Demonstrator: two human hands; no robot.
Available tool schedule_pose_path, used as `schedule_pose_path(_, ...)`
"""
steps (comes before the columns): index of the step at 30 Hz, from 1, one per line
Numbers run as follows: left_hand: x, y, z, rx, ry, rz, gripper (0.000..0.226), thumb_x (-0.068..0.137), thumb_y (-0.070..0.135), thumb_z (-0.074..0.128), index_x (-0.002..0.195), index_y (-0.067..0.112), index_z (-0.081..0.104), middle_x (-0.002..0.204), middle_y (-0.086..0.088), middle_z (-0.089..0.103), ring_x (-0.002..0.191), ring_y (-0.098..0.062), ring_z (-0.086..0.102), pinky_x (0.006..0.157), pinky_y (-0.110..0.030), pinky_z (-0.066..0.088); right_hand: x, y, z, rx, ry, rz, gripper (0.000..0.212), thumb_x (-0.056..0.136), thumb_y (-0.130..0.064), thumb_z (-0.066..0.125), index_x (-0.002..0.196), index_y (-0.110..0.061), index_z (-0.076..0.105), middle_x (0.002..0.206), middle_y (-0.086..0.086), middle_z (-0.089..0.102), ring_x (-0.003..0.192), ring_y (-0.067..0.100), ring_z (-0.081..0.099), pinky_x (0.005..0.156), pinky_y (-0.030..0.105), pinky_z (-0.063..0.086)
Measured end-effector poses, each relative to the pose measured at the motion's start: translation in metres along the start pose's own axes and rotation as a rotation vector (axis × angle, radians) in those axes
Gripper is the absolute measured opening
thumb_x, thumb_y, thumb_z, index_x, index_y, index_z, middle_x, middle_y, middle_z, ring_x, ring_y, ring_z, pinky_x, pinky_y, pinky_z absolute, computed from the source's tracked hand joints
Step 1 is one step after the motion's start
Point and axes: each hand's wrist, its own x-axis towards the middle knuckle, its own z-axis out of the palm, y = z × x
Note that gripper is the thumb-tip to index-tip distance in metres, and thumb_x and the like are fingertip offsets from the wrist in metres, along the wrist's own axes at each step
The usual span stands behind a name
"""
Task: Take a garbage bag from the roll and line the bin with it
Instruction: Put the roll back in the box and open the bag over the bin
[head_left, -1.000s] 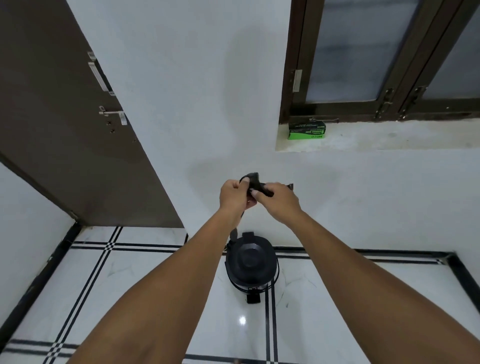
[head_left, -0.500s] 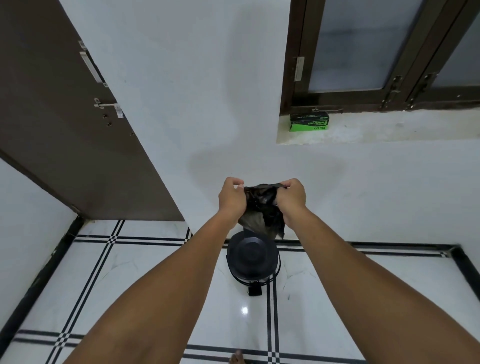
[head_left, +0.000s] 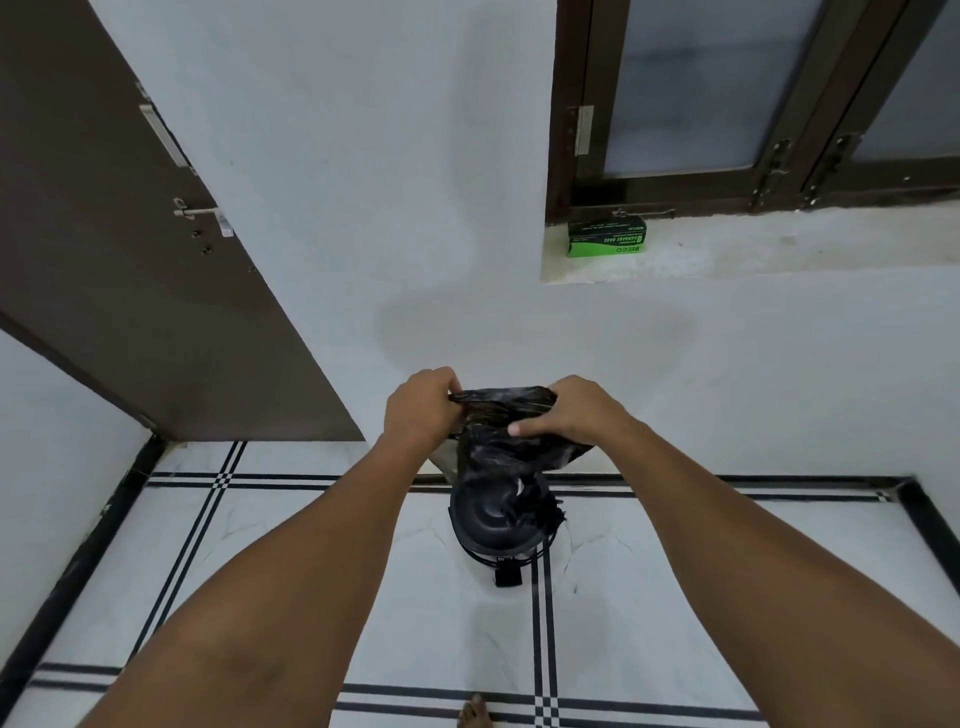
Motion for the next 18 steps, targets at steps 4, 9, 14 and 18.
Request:
schedule_pose_path(4,-0.006,0.003,-0.003,0.162,-0.02,0.139,0.013,0.091,0.028,0.056,0.092,0.019,0.066,0.086,0.001,0.063,0.081,-0.023,0.058,0.066,-0.031,0.04,-0.002,0.006,0.005,-0.339,0.246,0.079,0.015,0.081,-0.033,0.07,0.087,-0.019,0.067,0.083,-0.002,0.067,0.077,0.021,0.064,0.057,0.026,0.041)
schedule_pose_path(9,-0.011,-0.001,0.001,0.13,-0.052,0.033,0.014,0.093,0.022,0.049,0.082,0.018,0.058,0.076,0.0,0.057,0.072,-0.024,0.054,0.061,-0.031,0.037,0.0,0.01,0.005,-0.415,0.344,0.102,0.017,0.082,0.0,0.057,0.089,-0.015,0.052,0.1,0.005,0.061,0.081,0.024,0.054,0.064,0.03,0.04)
schedule_pose_path(14,0.005,-0.014,0.011,-0.699,-0.103,-0.478,0.02,0.09,0.009,0.048,0.082,0.006,0.066,0.086,-0.016,0.071,0.075,-0.03,0.061,0.065,-0.03,0.051,-0.001,0.022,0.008,-0.408,0.373,0.104,0.024,0.085,0.007,0.047,0.099,-0.012,0.043,0.096,0.008,0.054,0.083,0.026,0.052,0.067,0.035,0.04)
schedule_pose_path(18,0.007,-0.006,0.01,-1.227,-0.138,-0.673,0.028,0.094,-0.003,0.045,0.105,-0.001,0.072,0.094,-0.021,0.074,0.073,-0.031,0.069,0.067,-0.042,0.065,0.01,0.022,0.018,0.025,0.308,0.151,0.023,0.087,0.002,0.057,0.107,-0.009,0.056,0.104,0.01,0.061,0.091,0.027,0.058,0.076,0.037,0.052)
